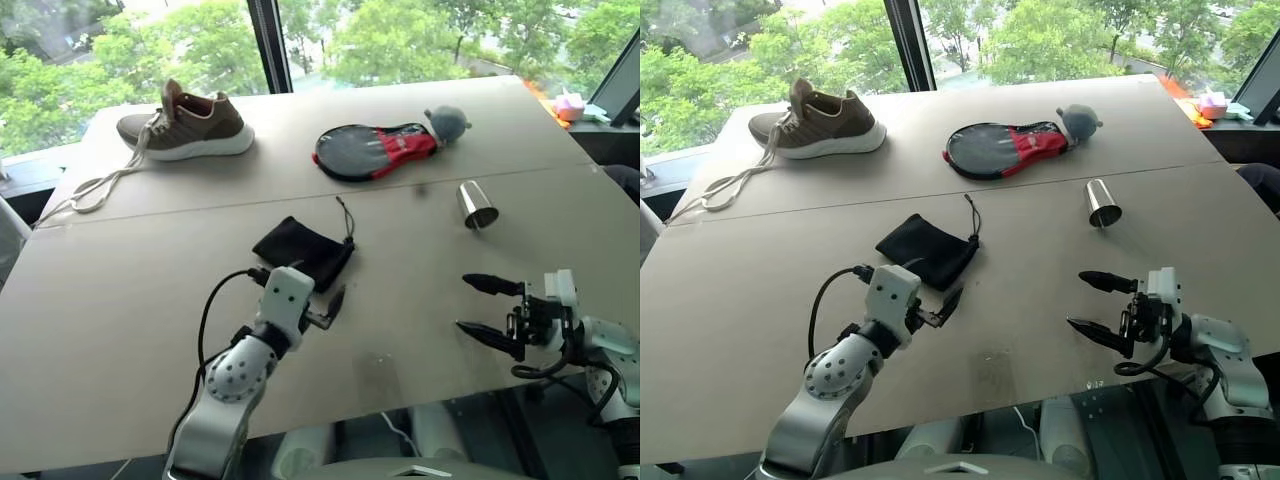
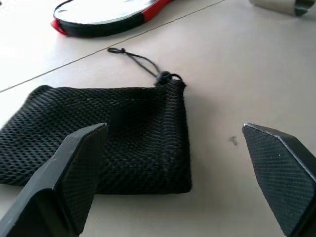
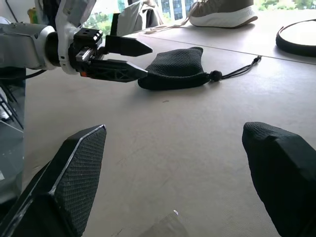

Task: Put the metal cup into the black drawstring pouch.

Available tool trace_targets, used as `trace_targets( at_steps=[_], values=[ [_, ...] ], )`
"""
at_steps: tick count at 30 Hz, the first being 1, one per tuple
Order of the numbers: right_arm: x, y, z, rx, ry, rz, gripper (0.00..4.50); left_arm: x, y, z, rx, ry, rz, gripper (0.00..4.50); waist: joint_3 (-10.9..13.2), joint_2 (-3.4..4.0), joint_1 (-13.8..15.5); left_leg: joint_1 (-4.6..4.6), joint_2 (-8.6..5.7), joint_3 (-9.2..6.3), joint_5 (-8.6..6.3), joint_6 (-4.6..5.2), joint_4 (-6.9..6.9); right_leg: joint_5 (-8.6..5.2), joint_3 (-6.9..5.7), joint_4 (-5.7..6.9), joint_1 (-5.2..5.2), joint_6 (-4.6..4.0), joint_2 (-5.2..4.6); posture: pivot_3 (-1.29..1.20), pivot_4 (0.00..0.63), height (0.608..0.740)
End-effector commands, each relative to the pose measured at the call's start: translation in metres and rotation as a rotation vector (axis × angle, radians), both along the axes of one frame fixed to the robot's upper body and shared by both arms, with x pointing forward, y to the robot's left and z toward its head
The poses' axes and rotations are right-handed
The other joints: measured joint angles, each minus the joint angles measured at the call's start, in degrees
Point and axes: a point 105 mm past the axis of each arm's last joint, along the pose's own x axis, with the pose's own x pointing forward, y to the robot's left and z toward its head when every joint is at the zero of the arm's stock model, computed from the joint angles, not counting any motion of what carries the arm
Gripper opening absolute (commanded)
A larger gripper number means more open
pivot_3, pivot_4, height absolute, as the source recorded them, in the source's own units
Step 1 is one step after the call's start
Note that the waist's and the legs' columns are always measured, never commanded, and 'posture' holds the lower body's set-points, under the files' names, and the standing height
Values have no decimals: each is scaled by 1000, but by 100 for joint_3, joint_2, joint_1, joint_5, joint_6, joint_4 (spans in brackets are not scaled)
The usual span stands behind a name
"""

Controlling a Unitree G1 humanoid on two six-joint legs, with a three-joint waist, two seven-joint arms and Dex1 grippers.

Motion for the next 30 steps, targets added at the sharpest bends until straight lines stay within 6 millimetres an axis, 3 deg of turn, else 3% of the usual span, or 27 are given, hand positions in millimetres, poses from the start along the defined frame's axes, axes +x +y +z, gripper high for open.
trace_targets(
  at_steps=[1,8,14,18,30],
  values=[
    [-1,0,7,12,-29,17,4458,4,2,0,125,-45,41,4500,0,0,18,0,0,0,0,0,0,0,0,0,0,0,0,0,150,740],
    [0,-3,7,12,-31,-4,4458,5,12,4,230,-93,134,4500,0,0,35,-3,-1,-2,0,0,0,1,0,-1,-1,-1,-4,0,150,740],
    [-2,-5,3,3,-24,-4,4458,0,34,3,534,-194,162,4500,0,2,31,-1,1,-2,0,0,-1,-4,-2,0,-2,-7,-2,0,150,740],
    [-2,-5,2,-1,-25,1,4458,1,45,-1,642,-225,190,4500,1,1,34,-2,0,-1,0,0,0,-6,-1,-1,-1,-9,-5,0,150,740],
    [-3,-10,3,-5,-31,-20,4458,17,45,-1,538,-236,256,4500,0,2,40,-1,1,-5,0,0,0,2,-4,2,-1,3,-6,0,150,740]
  ],
)
